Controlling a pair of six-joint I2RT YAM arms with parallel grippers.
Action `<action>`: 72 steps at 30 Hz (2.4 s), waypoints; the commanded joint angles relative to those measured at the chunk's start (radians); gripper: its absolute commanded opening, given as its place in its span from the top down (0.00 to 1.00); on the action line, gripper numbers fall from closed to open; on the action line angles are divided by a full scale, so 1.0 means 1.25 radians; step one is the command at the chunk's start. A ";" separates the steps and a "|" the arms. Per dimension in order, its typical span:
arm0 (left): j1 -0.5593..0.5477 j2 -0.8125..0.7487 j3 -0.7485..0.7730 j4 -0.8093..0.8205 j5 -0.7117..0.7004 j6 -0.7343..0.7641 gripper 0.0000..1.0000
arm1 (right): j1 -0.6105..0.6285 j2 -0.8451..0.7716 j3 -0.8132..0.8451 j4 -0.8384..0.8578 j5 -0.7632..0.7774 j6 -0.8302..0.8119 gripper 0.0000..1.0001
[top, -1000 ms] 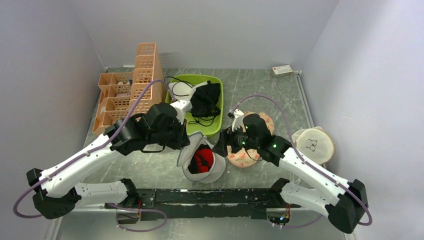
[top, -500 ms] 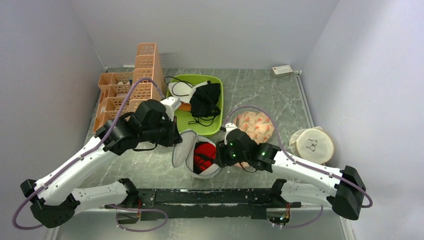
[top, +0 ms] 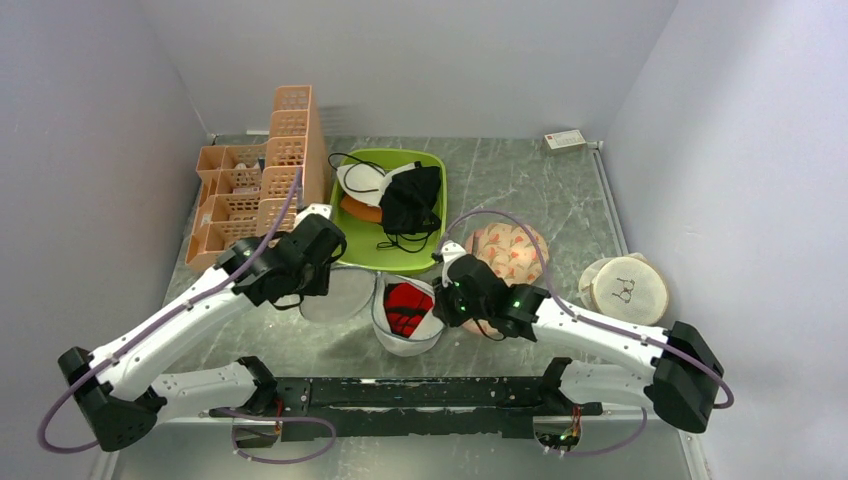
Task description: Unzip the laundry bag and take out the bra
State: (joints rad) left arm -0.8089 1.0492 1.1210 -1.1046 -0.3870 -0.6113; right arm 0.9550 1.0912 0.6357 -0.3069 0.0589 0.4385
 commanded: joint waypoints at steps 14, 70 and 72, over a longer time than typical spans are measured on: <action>0.010 -0.094 -0.089 0.373 0.390 0.051 0.03 | -0.003 -0.025 0.075 -0.062 0.108 -0.025 0.69; -0.208 0.271 -0.118 0.688 0.176 0.122 0.93 | -0.002 -0.085 -0.002 0.057 0.016 0.060 1.00; -0.217 0.216 -0.138 0.685 0.198 0.142 0.93 | -0.002 -0.086 -0.003 0.058 0.036 0.070 1.00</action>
State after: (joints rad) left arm -1.0679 1.4368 0.9382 -0.2573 -0.1551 -0.4919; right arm 0.9504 0.9840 0.6449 -0.2661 0.0662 0.5003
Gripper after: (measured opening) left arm 0.088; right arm 0.011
